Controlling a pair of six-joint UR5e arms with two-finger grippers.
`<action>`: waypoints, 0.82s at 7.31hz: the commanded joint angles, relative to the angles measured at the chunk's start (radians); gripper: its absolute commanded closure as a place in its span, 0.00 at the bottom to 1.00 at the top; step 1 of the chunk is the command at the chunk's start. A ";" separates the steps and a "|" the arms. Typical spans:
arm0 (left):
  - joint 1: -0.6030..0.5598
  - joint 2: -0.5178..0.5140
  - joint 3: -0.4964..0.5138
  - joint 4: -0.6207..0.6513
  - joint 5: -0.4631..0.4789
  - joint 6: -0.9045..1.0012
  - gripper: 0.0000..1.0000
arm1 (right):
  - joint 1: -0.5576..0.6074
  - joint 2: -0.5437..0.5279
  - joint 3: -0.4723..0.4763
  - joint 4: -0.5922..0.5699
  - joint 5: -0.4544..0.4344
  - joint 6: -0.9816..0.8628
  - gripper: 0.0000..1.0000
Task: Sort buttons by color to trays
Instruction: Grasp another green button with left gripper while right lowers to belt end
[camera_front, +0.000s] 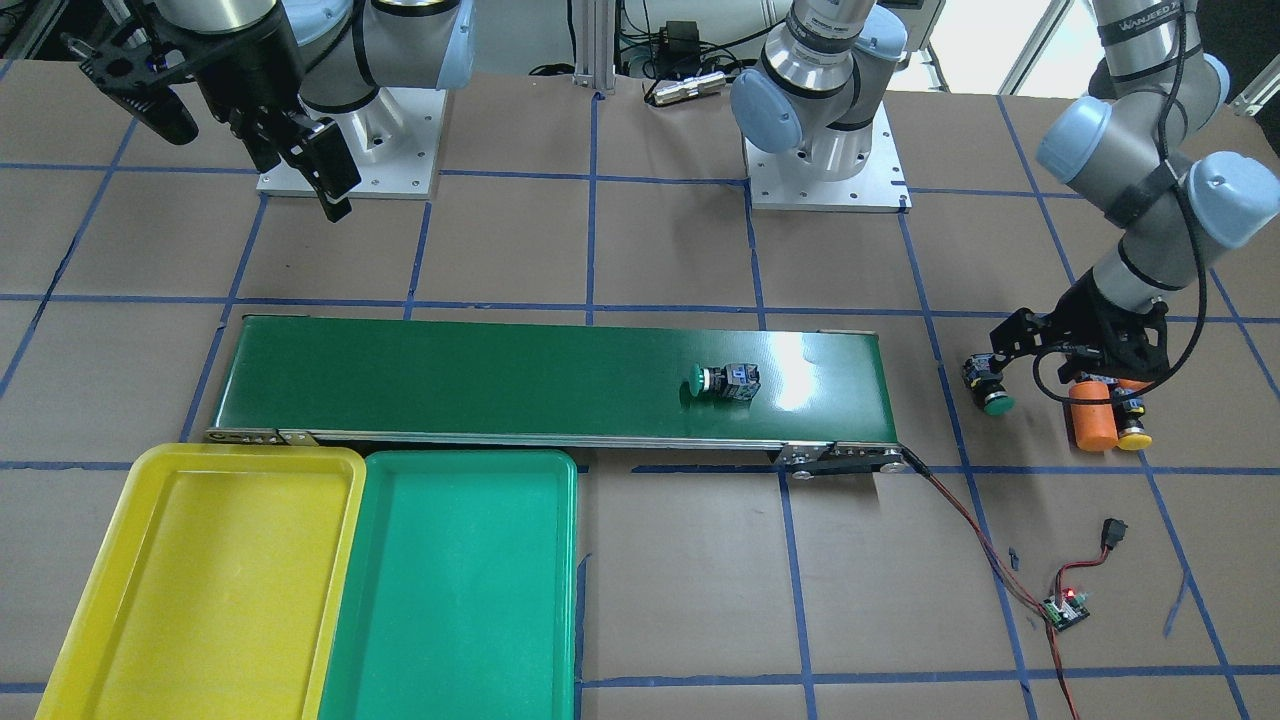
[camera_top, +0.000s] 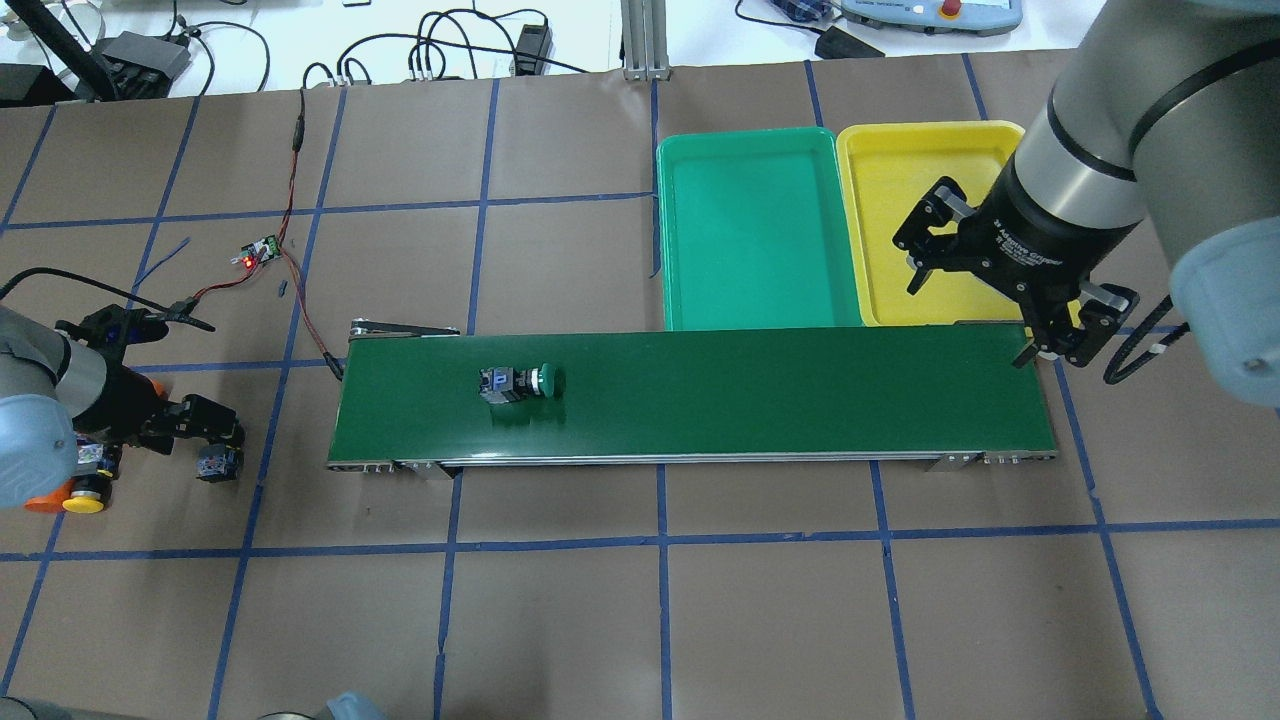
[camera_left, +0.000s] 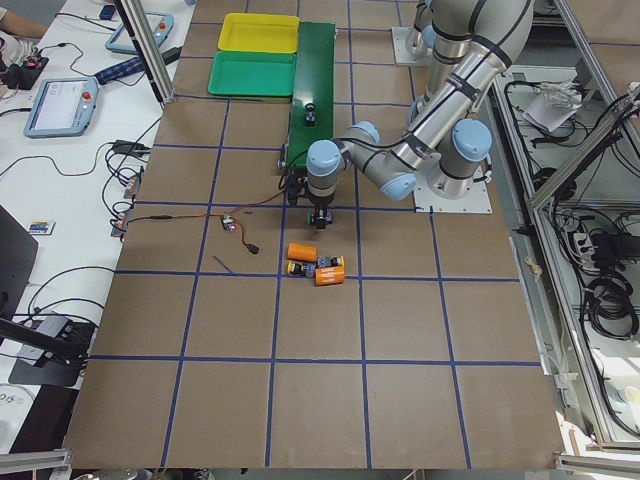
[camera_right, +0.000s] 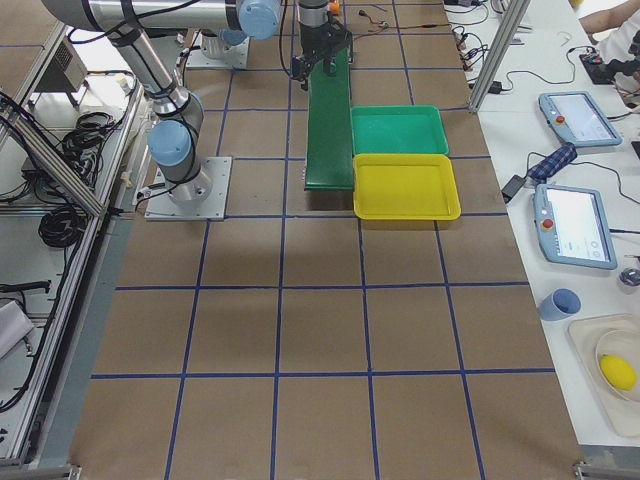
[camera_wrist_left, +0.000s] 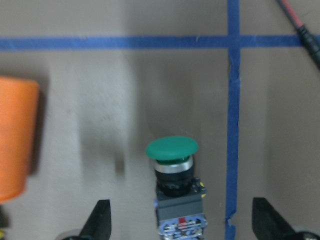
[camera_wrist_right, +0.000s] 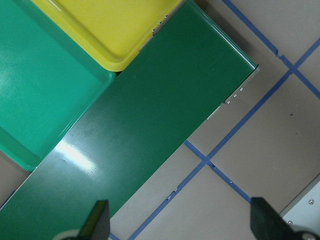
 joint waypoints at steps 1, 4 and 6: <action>0.001 -0.033 -0.010 0.006 0.008 -0.032 0.10 | 0.006 0.002 0.034 -0.006 0.005 0.157 0.00; 0.005 -0.024 0.004 0.009 0.009 -0.012 1.00 | 0.012 0.038 0.038 -0.018 0.008 0.188 0.00; -0.025 -0.007 0.109 -0.119 0.038 0.002 1.00 | 0.016 0.062 0.037 -0.114 0.007 0.227 0.00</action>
